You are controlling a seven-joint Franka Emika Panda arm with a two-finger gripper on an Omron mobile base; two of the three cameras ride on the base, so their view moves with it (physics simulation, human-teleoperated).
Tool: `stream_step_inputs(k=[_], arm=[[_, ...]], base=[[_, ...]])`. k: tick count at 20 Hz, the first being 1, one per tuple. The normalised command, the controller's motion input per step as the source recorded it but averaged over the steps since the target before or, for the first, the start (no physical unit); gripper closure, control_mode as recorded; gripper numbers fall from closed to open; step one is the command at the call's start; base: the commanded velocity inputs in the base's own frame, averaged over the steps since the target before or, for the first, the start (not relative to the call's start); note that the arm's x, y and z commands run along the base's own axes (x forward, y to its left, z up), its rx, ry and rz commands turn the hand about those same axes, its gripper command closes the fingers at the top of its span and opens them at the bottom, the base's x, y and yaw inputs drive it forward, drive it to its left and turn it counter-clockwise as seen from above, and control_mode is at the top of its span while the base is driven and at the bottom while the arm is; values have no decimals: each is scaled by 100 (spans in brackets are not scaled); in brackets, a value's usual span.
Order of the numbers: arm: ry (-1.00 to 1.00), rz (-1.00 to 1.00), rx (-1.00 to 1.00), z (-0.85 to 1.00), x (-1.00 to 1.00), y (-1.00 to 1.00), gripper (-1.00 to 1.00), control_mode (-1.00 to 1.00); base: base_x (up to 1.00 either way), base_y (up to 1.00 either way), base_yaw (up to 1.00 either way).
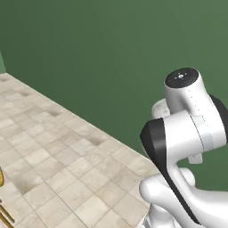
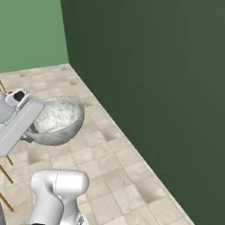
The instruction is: Move the bowls from the cabinet to the plates on the dining table.
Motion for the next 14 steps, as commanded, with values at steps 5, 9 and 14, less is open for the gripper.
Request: stream_step_inputs(k=[5, 9, 14], arm=[[0, 0, 0, 0, 0, 0, 100, 100], [0, 0, 0, 0, 0, 0, 100, 100], [0, 0, 0, 0, 0, 0, 100, 100]], base=[[100, -19, 56], [100, -11, 59], [100, -8, 64]])
